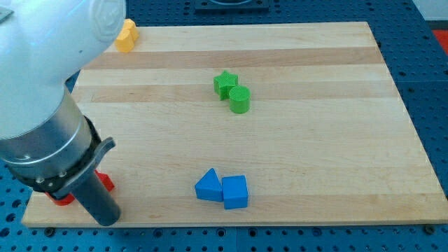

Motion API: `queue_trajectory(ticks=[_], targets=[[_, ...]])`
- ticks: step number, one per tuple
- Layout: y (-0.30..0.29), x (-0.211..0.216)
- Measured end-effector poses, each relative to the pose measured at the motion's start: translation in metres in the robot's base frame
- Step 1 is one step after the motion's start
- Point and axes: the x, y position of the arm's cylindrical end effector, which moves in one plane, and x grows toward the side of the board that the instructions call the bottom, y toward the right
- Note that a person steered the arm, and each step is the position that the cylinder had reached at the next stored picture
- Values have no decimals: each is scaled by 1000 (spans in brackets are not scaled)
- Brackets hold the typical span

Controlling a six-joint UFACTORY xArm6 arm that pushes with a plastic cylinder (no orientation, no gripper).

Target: Place red circle above the red star

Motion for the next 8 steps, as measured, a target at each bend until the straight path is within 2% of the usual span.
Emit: queue_trajectory(ticks=[4, 6, 8], targets=[[-43, 0], [-102, -1], [-78, -9]])
